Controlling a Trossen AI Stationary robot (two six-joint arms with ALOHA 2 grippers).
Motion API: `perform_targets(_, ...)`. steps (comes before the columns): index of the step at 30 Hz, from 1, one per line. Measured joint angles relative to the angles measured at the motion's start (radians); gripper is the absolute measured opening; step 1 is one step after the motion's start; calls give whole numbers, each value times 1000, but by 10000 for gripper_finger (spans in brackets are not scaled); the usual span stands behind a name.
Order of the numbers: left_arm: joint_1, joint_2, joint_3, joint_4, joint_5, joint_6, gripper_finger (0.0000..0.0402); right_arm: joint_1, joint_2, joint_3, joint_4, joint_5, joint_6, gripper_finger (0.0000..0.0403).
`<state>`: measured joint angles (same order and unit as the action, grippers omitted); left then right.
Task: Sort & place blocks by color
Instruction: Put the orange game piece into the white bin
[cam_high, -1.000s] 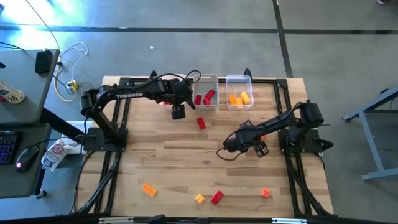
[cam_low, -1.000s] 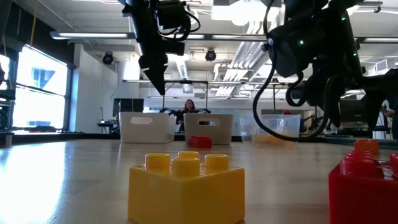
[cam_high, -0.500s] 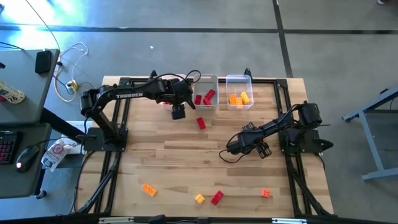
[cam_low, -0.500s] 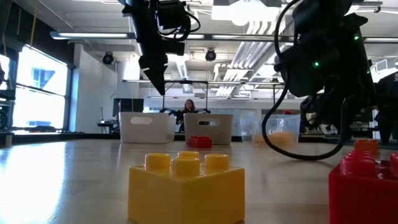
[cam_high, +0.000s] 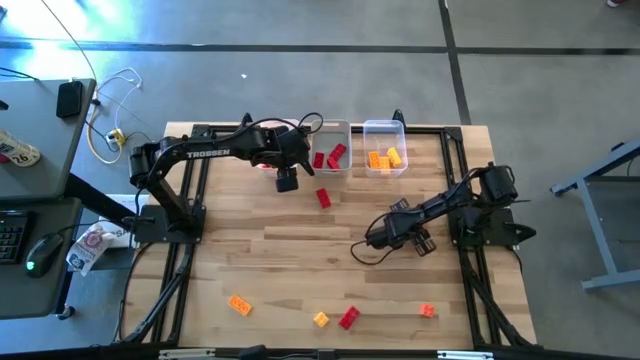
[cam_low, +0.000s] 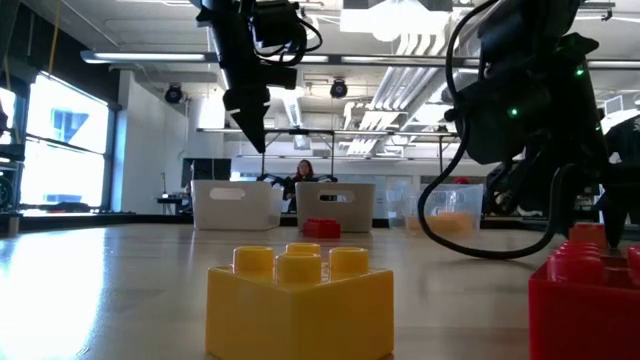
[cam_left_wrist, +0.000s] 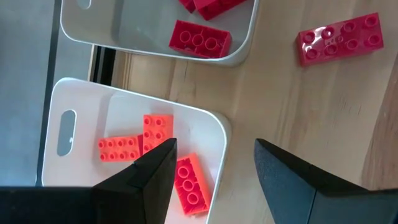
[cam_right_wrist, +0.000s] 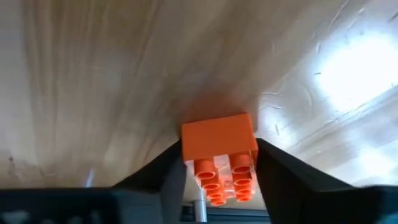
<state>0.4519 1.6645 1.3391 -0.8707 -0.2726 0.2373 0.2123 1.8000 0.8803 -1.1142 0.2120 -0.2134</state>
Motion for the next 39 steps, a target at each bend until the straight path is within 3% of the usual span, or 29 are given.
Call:
perform_targets(4,0,0,0,0,0,0,200,0,-2,0,-3,-15,40,113)
perform_targets(10,0,0,0,0,0,1,200,0,-1,11,-16,-4,135,112)
perform_targets(20,-2,0,0,0,1,27,200,10,-59,152,-56,36,395,112)
perform_targets(28,-2,0,0,1,10,73,200,65,-198,252,-12,184,511,112)
perform_targets(39,-14,0,-1,50,138,118,200,124,-414,252,250,374,548,115)
